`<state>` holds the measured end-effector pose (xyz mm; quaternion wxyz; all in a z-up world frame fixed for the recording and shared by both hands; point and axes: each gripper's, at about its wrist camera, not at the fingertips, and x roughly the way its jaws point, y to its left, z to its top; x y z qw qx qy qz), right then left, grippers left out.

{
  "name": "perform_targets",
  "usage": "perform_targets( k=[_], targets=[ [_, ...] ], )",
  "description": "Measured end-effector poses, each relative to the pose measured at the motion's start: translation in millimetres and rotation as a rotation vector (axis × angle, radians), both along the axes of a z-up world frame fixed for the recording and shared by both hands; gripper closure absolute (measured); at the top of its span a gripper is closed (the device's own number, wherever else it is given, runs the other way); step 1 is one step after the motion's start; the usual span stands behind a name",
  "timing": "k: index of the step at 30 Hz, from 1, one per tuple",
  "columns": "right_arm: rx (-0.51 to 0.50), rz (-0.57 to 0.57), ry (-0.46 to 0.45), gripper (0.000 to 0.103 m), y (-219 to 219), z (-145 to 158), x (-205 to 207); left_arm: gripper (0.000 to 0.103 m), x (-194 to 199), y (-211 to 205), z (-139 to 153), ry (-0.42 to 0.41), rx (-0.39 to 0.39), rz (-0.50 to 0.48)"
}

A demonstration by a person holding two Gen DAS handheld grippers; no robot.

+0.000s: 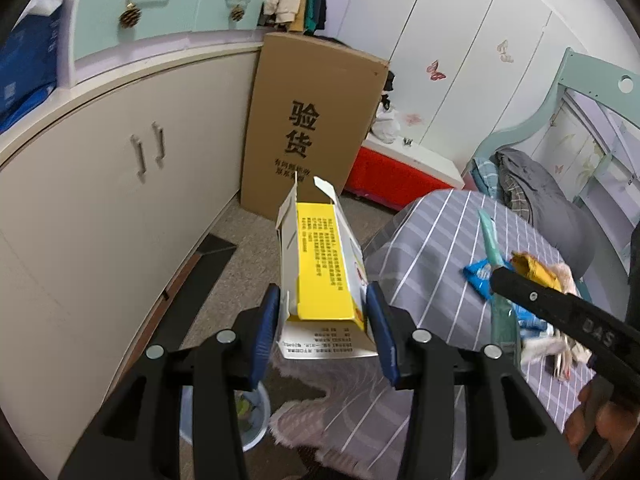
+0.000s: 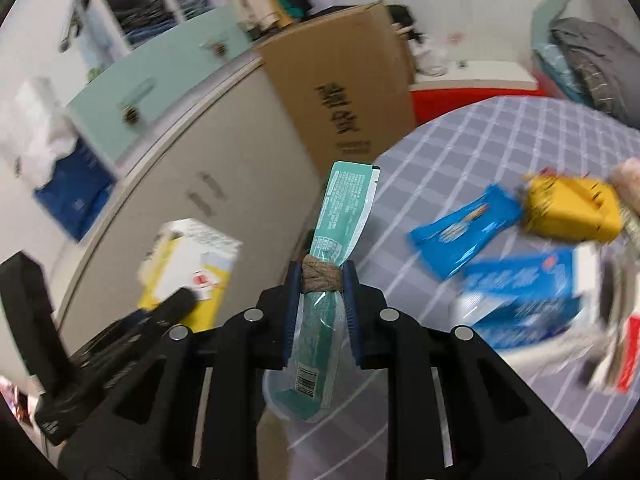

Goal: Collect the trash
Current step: 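Carry both items over the blue bin and open both tools to drop them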

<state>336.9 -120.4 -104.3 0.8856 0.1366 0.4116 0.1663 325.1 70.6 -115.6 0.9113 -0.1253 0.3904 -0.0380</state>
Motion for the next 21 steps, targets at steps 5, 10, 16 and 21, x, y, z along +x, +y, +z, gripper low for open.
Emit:
perform_targets(
  k=[5,10,16,21],
  targets=[
    [-0.031,0.103,0.023,0.082,53.0,-18.7,-27.1,0.060,-30.6,30.0,-21.0,0.055,0.010,0.035],
    [-0.068,0.181,0.044,0.082,100.8,-39.2,-46.0,0.060,-54.4,57.8,-49.8,0.125,0.016,0.071],
    [-0.110,0.216,0.078,0.082,132.0,-63.3,-58.9,0.060,-68.1,78.9,-76.5,0.187,0.037,0.101],
    [-0.134,0.188,0.078,0.082,133.7,-70.5,-60.4,0.059,-64.0,85.4,-90.1,0.220,0.035,0.086]
  ],
)
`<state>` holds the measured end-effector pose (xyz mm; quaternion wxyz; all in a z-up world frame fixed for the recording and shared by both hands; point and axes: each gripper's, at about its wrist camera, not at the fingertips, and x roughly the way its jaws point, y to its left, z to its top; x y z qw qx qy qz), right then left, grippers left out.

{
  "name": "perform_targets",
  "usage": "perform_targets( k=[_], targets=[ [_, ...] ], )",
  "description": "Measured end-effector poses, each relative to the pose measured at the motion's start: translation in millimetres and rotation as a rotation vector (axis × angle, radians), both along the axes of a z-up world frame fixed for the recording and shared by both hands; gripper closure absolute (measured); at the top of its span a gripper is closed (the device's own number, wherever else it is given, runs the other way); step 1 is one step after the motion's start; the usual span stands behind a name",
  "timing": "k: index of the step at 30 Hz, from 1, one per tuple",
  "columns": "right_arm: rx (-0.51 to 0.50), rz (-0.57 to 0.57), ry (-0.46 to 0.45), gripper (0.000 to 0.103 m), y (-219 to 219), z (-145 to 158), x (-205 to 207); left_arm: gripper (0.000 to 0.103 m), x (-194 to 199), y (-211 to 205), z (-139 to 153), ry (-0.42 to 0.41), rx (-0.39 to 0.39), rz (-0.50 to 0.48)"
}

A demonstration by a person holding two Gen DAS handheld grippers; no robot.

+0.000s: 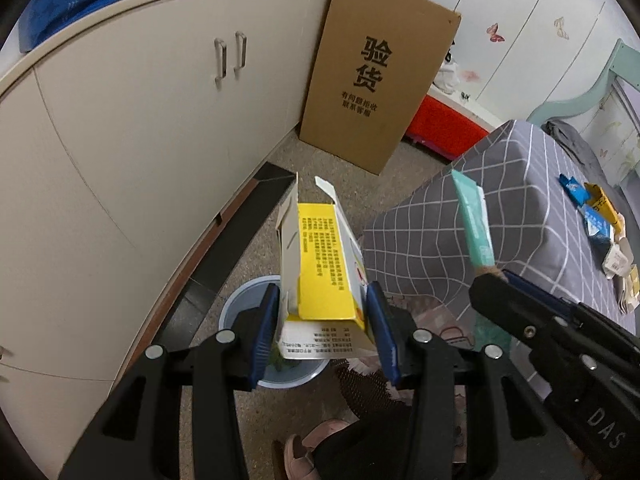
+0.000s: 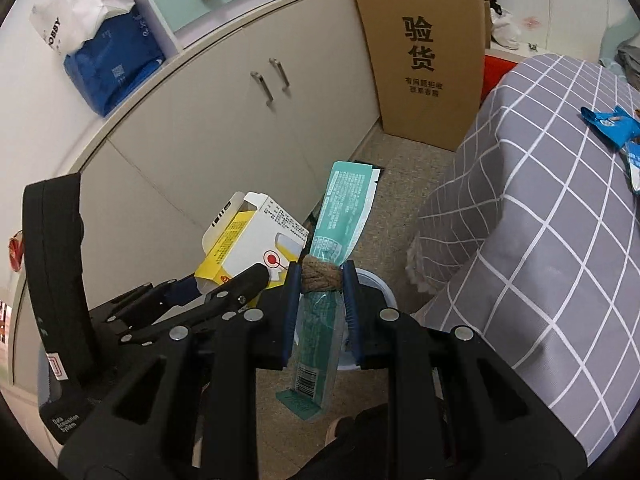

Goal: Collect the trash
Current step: 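Carry both items over the blue bin and open both tools to drop them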

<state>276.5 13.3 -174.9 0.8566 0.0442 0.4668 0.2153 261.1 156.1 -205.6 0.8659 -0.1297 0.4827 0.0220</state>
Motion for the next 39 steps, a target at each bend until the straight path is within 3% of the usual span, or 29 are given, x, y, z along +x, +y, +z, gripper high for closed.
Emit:
perform_targets(
  k=[6,9,12,33,35,36,37,39],
  targets=[
    [-0.002,-0.038,-0.010,0.082,-6.4,-2.0,1.2,0.054,12.9,3.8,-6.3,0.014,-0.002,0.003],
    [-0.006,-0.044,-0.004,0.082,-6.0,-3.5,2.2,0.039,17.7,6.4,-14.5,0.059,-0.010,0.017],
    [-0.009,-0.040,0.002,0.082,-4.6,-4.6,2.5,0.036,16.9,11.6,-21.0,0.075,-0.011,0.040],
    [-0.007,0.021,0.028,0.081,26.6,-15.8,6.1,0.035,0.4,53.9,-14.5,0.048,-0.045,0.142],
    [0.003,0.023,0.019,0.076,29.8,-15.7,7.3,0.035,-1.6,57.7,-12.2,0.040,-0.035,0.159],
    [0.010,0.018,0.011,0.064,30.4,-15.7,8.7,0.034,-2.7,59.4,-11.2,0.038,-0.029,0.170],
    [0.012,0.011,0.001,0.043,30.1,-15.0,8.9,0.033,-3.5,62.1,-10.1,0.035,-0.022,0.183],
    [0.019,0.010,-0.013,0.041,31.4,-12.6,9.6,0.032,-6.8,68.1,-6.5,0.023,-0.006,0.213]
  ],
)
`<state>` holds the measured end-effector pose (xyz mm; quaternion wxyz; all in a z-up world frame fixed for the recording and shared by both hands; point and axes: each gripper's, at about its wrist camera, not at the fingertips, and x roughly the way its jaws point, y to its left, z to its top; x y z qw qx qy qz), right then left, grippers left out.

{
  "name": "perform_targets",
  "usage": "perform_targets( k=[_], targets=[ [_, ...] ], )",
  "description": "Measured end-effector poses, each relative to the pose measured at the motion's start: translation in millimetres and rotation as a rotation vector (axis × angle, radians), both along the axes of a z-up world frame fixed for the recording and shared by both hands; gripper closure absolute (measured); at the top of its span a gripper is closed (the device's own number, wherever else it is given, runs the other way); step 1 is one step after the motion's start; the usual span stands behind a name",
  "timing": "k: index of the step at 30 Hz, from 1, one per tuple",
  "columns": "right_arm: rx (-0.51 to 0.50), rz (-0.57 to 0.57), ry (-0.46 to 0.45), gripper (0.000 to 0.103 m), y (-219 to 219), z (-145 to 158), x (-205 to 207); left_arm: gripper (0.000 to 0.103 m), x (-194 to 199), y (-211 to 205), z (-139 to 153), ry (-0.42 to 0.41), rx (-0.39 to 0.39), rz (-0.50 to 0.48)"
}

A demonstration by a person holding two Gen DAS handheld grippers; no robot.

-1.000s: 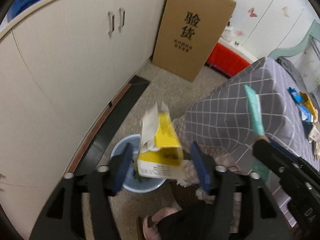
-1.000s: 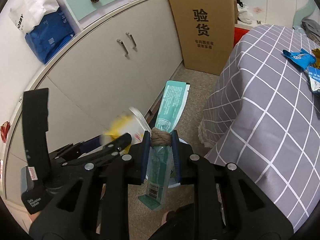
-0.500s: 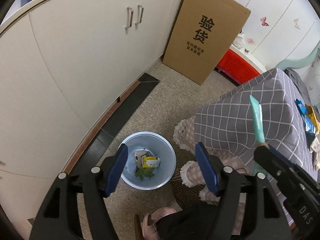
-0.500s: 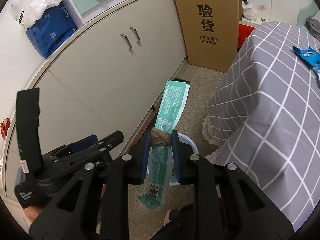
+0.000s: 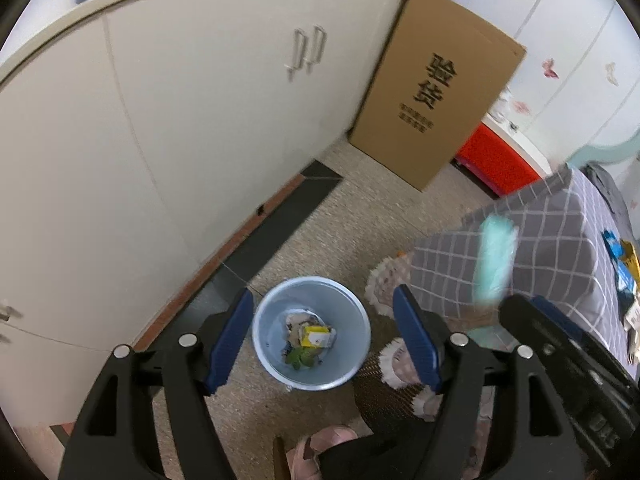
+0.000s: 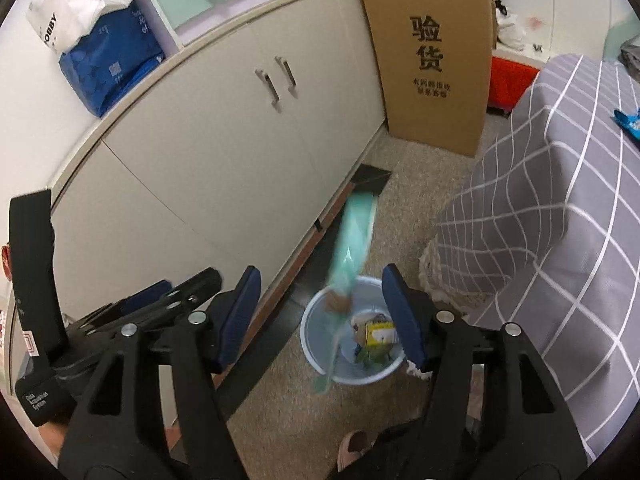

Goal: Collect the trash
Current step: 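Carry both items over the blue bin and open both tools to drop them, then move both tools back to the table and grasp the blue-white box with the left tool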

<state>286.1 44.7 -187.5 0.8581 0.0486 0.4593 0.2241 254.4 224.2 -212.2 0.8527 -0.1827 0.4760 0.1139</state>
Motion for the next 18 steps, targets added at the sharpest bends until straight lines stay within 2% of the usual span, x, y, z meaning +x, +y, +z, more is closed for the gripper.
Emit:
perform_targets(
  k=[7,14,18],
  targets=[
    [0.002,-0.023,-0.017,0.041,-5.9,6.2,-4.9,0.031,-5.8,6.1,9.1,-0.020,0.007,0.025],
    [0.029,-0.097,-0.081,0.041,-35.0,35.2,-17.9,0.031,-9.6,-22.0,31.5,-0.064,0.025,-0.048],
    [0.055,-0.165,-0.126,0.040,-71.6,55.0,-30.0,0.029,-8.8,-54.0,51.7,-0.107,0.049,-0.124]
  ],
)
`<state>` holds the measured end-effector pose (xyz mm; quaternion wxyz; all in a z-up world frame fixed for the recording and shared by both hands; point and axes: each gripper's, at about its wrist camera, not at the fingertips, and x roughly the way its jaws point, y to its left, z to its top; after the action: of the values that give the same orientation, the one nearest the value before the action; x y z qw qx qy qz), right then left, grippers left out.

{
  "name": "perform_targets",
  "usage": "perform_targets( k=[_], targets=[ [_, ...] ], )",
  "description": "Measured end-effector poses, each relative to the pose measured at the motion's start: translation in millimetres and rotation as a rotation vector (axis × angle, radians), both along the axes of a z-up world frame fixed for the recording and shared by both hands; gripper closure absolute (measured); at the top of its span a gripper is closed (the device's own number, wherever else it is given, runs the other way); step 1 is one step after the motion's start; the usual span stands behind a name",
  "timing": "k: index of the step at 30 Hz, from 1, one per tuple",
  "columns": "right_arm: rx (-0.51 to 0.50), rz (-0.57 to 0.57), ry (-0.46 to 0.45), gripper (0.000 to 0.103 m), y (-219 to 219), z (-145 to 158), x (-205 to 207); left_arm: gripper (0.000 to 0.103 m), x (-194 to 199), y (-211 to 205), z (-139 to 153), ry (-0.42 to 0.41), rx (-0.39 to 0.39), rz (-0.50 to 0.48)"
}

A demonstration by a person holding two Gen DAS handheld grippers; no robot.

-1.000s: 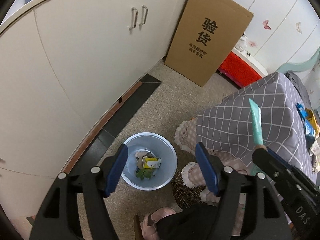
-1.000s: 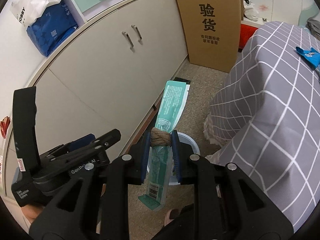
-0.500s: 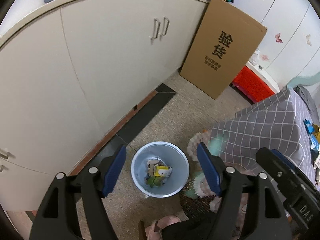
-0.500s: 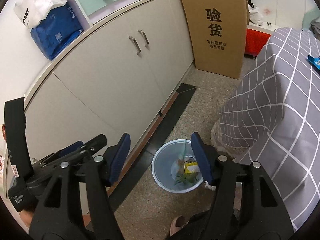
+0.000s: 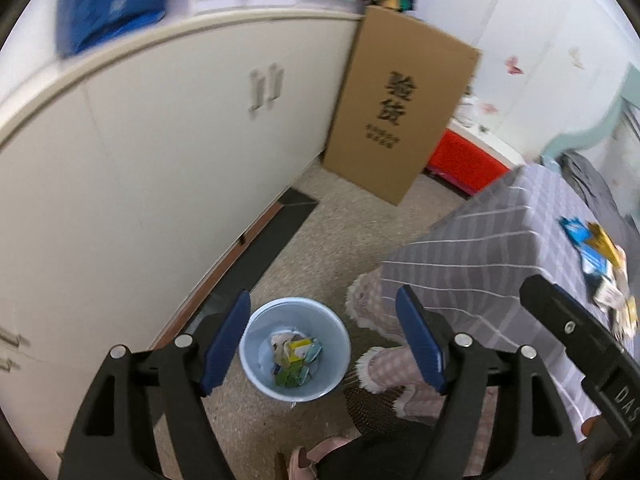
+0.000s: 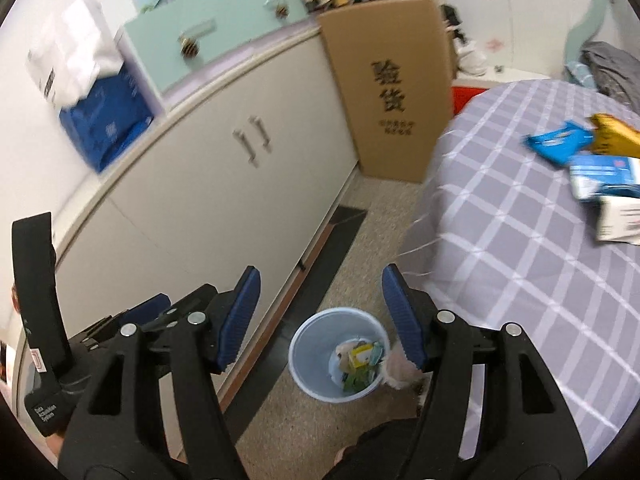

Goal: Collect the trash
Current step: 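Move both tools back to the table and grasp the blue-white box with the left tool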

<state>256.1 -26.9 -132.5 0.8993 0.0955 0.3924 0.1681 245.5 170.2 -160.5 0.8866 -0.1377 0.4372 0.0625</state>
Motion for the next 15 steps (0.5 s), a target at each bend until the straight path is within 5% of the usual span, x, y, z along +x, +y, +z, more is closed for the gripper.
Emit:
perform_targets(
  k=[7,15],
  targets=[
    [0.033,-0.136,-0.052,0.039,-81.8,25.6,-19.6,0.028,8.9,-73.8,30.1,-0.051,-0.043,-0.149],
    [0.043,-0.352,-0.090,0.039,-200.3,40.0,-43.1,0.028,27.2,-196.9,64.7,-0.123,0.040,-0.391]
  ],
)
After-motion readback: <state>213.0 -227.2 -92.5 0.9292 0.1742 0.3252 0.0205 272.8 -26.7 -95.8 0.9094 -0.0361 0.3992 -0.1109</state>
